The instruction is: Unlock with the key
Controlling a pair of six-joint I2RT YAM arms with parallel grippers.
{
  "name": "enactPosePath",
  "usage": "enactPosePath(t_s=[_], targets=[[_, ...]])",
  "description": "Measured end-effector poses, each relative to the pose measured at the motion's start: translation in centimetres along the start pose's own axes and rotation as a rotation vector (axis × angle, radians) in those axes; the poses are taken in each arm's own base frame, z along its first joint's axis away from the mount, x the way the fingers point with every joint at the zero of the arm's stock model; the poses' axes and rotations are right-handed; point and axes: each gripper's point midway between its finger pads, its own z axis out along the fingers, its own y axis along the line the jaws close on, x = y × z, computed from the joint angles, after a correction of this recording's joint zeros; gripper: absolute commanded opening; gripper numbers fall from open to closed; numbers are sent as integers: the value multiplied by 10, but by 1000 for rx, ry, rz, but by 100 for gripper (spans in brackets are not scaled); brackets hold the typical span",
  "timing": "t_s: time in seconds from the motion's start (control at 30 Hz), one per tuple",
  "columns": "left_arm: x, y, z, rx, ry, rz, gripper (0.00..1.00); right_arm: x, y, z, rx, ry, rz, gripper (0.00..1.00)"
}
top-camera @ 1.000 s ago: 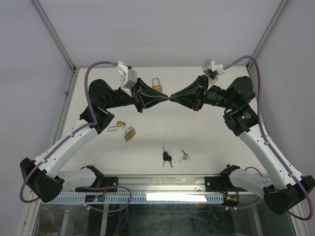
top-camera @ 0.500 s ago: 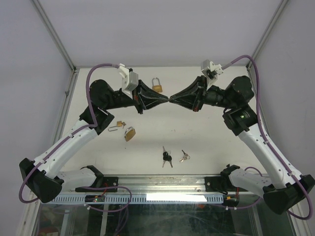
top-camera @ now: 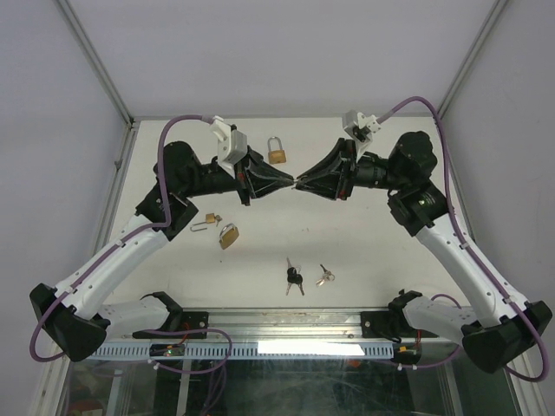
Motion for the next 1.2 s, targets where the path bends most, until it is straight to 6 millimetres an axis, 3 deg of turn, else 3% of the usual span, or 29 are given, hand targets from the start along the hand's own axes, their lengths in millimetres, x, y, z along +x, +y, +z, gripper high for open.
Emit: enactPosePath(t_s=[0.23,0.4,0.47,0.7,1.0,1.13,1.2], targets=[[6,1,-2,-20,24,-23,0,13,-2,1,-9,41,37,38],[12,1,-5,-26,51,-19,0,17,-2,0,-11,55,41,80],[18,2,-7,-29,73,-14,0,19,-3,-2,-3,73,42,84],[41,2,-14,-37,160,-16,0,9,-1,-8,7,101,-3,73],[34,0,-19,-53,152,1,0,25,-15,1,-16,140,95,51],[35,0,-19,-57,153,0,0,32,-17,3,-22,155,127,52],[35,0,-19,-57,153,0,0,33,-16,3,-25,157,131,59]])
